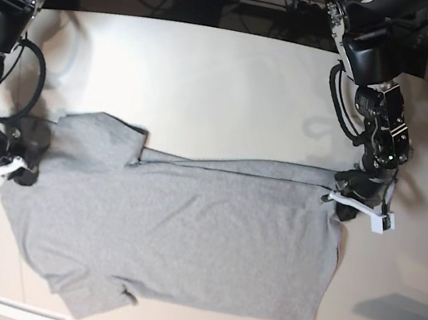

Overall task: Fold the T-shirt properly
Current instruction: 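Lower the folded edge, open both grippers and raise them, then move the right gripper to the shirt corner beside the sleeve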

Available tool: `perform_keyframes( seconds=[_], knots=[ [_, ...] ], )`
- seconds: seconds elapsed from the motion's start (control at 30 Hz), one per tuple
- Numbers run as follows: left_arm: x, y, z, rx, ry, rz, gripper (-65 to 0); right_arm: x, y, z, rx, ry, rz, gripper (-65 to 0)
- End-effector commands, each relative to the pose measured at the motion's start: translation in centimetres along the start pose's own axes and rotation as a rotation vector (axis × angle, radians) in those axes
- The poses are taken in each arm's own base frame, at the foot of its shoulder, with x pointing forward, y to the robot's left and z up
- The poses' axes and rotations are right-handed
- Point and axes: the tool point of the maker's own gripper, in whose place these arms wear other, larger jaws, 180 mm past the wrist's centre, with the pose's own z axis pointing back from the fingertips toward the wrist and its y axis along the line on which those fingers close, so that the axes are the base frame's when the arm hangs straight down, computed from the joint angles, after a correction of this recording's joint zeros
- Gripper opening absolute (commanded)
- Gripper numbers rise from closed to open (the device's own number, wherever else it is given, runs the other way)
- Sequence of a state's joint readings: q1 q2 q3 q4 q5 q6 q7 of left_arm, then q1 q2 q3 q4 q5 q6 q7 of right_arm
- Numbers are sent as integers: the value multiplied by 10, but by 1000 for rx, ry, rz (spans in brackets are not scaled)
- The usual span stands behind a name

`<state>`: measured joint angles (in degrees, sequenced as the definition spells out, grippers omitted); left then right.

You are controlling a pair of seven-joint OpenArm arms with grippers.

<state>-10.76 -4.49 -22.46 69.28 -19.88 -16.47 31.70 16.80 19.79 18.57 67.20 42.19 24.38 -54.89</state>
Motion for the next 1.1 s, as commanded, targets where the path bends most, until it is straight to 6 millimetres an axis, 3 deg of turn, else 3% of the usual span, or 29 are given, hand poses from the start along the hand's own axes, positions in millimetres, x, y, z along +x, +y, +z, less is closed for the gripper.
perform_keyframes(
  seconds=[0.0,0.2,0.27,0.33,0.43,0.53,0.6,0.67,0.87,0.97,1.07],
  knots=[
    [20,-2,1,-6,-44,-15,-650,27,2,8,7,-69,20,-605],
    [36,9,20,17,-96,-69,-637,34,-8,17,-19,-82,35,-324],
    [39,12,28,24,-111,-86,-568,37,-12,21,-29,-80,42,-234],
    [44,19,37,44,-130,-95,-453,38,-15,23,-37,-80,47,-177],
    [55,46,57,111,-153,-74,-267,39,-10,31,-42,-93,86,-168],
    [67,62,82,163,-191,-90,-173,45,11,49,-39,-137,193,-168],
    [75,58,98,167,-222,-140,-183,42,27,60,-36,-132,246,-168],
    [73,50,111,160,-224,-201,-217,26,28,66,-60,-85,194,-170],
    [41,37,128,126,-154,-280,-376,-28,16,81,-80,-41,-101,-171],
    [19,38,131,117,-97,-292,-479,-60,14,78,-76,-9,-199,-242],
    [7,40,134,123,-72,-283,-568,-74,19,74,-64,12,-222,-316]
  ],
)
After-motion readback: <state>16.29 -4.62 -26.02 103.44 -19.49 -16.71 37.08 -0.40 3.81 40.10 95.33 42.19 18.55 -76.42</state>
